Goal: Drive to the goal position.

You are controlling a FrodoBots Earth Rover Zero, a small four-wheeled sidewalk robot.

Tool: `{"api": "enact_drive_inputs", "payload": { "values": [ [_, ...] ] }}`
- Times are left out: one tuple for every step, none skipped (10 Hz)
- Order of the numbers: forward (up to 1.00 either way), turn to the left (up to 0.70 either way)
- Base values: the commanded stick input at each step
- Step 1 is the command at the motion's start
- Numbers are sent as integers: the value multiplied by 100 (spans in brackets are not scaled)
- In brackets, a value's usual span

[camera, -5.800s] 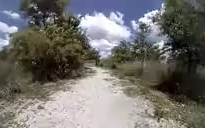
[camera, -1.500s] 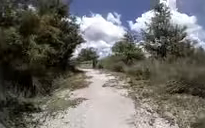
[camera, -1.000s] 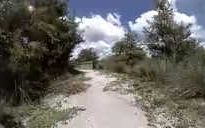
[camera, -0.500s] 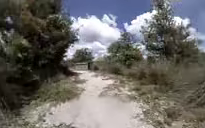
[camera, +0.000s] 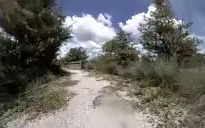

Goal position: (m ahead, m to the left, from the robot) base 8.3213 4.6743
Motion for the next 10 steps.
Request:
{"api": "enact_drive_inputs", "payload": {
  "values": [
    [70,0],
    [70,0],
    [70,0],
    [70,0],
    [70,0],
    [70,0],
    [70,0],
    [70,0],
    [70,0],
    [70,0]
  ]
}}
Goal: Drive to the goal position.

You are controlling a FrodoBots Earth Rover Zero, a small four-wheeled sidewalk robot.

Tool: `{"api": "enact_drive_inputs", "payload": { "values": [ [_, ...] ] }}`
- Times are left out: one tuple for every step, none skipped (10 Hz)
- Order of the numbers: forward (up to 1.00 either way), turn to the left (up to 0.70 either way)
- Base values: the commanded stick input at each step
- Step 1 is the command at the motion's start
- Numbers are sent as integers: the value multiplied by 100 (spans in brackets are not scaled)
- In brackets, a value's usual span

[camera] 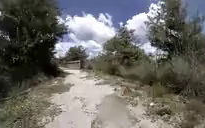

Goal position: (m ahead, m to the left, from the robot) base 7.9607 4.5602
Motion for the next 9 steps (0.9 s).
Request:
{"api": "enact_drive_inputs", "payload": {
  "values": [
    [70,0],
    [70,17],
    [70,35],
    [70,19],
    [70,0],
    [70,0],
    [70,0],
    [70,0],
    [70,0]
  ]
}}
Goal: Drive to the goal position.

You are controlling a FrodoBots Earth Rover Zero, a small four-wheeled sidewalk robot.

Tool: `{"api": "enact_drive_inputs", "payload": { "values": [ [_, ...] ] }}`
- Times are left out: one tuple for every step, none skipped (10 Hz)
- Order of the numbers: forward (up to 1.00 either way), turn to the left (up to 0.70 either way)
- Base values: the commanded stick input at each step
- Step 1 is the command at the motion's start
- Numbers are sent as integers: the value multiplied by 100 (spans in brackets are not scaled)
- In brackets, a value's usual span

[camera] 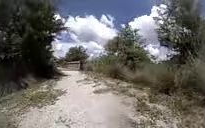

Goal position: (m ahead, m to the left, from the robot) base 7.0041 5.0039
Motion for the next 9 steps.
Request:
{"api": "enact_drive_inputs", "payload": {
  "values": [
    [70,0],
    [70,0],
    [70,0],
    [70,0],
    [70,0],
    [70,34],
    [70,35],
    [70,35],
    [70,19]
  ]
}}
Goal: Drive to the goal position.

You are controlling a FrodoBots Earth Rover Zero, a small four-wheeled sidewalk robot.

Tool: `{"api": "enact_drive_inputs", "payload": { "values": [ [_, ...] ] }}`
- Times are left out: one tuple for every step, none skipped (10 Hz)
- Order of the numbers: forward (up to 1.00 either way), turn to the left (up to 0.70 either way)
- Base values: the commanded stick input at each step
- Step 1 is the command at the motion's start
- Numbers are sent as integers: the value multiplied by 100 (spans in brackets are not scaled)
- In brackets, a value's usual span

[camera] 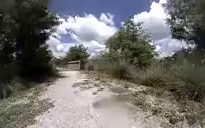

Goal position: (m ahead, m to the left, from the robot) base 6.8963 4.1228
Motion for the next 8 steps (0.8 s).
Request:
{"api": "enact_drive_inputs", "payload": {
  "values": [
    [70,0],
    [70,0],
    [70,0],
    [70,19],
    [70,35],
    [70,17],
    [70,2],
    [70,0]
  ]
}}
